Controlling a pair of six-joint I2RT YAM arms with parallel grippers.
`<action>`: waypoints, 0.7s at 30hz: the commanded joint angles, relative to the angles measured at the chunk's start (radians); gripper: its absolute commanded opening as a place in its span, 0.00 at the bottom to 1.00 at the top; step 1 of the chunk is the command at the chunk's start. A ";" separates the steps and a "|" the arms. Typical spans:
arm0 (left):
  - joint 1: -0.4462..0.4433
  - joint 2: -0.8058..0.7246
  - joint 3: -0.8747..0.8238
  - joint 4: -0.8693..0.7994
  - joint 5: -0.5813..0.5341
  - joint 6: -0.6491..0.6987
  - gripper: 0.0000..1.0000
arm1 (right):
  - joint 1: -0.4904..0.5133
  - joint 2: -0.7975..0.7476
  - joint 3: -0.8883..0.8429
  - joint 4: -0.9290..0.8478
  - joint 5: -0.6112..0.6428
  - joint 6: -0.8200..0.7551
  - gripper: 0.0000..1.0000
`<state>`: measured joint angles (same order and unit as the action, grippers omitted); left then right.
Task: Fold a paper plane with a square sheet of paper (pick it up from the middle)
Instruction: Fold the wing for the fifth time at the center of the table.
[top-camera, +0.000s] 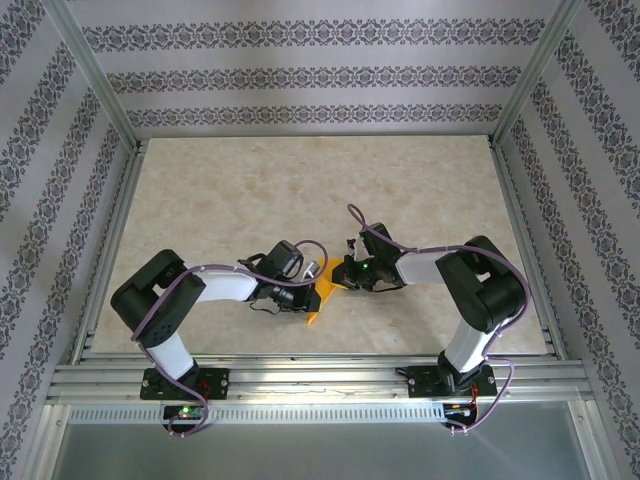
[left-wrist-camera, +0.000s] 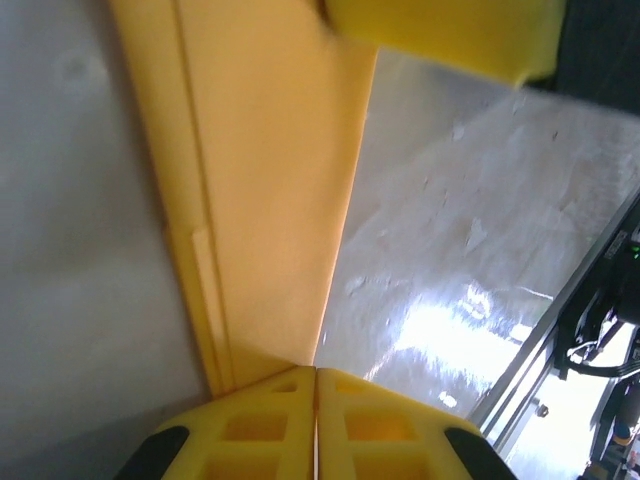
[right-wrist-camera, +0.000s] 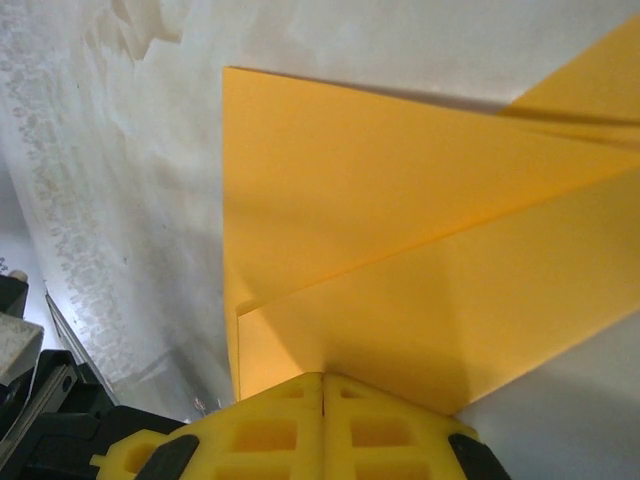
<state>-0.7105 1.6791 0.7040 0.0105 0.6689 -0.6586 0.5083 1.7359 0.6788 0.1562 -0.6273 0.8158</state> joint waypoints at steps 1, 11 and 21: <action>-0.024 -0.050 -0.044 -0.109 0.002 0.026 0.07 | -0.017 0.072 -0.025 -0.101 0.161 -0.015 0.00; -0.026 -0.178 0.010 -0.137 -0.094 0.007 0.07 | -0.016 0.071 -0.024 -0.103 0.158 -0.014 0.00; -0.042 0.012 0.128 -0.035 0.003 -0.037 0.06 | -0.015 0.072 -0.022 -0.101 0.155 -0.008 0.00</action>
<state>-0.7345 1.6413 0.8173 -0.0261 0.6380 -0.6861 0.5064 1.7374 0.6792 0.1570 -0.6338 0.8162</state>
